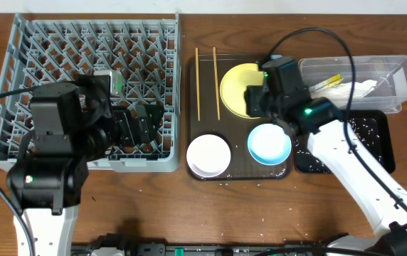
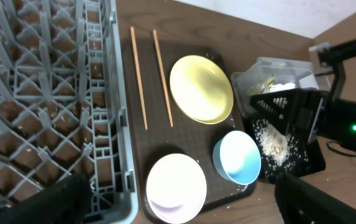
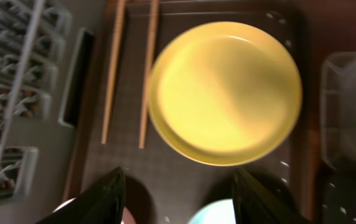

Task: Sort waste into correct bins and load items into the dishwasher
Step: 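Reach left gripper to the chopsticks and grasp one chopstick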

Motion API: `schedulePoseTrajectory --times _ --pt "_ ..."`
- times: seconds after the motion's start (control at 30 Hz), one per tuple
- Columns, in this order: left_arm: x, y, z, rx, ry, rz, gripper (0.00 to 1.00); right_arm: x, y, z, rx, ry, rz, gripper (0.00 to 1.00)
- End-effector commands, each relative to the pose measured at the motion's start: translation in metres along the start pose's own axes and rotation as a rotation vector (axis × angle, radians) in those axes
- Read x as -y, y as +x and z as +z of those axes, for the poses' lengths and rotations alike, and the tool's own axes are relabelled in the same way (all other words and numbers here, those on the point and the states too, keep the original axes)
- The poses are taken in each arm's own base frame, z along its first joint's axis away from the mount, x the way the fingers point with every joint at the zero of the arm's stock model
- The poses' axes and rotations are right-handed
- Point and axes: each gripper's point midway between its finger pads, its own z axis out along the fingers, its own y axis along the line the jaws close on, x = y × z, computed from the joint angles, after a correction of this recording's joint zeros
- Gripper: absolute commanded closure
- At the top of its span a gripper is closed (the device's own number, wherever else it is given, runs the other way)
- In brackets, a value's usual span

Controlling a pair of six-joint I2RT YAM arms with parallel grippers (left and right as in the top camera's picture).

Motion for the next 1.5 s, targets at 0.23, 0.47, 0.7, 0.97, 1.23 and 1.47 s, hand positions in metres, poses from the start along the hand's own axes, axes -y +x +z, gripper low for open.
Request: schedulePoseTrajectory --times 0.23,0.47,0.7,0.97,1.23,1.47 --pt "0.005 -0.023 0.073 -0.093 -0.247 0.130 0.10 0.021 0.025 -0.005 -0.164 -0.031 0.099 0.35" --pt "-0.003 -0.023 0.175 -0.151 -0.348 0.210 0.32 0.028 0.049 -0.009 -0.259 0.005 0.108 0.29" --pt "-0.030 -0.001 0.253 -0.209 -0.370 0.208 0.44 0.031 0.056 -0.011 -0.286 0.017 0.110 0.28" --pt "-0.054 0.026 0.308 -0.254 -0.385 0.208 0.50 0.031 0.056 -0.010 -0.286 0.017 0.110 0.28" --pt "-0.066 0.038 0.333 -0.259 -0.391 0.208 0.51 0.031 0.056 -0.010 -0.287 0.016 0.110 0.29" --pt "-0.085 0.047 0.343 -0.261 -0.480 0.232 0.54 0.023 0.058 -0.010 -0.289 0.005 0.091 0.30"
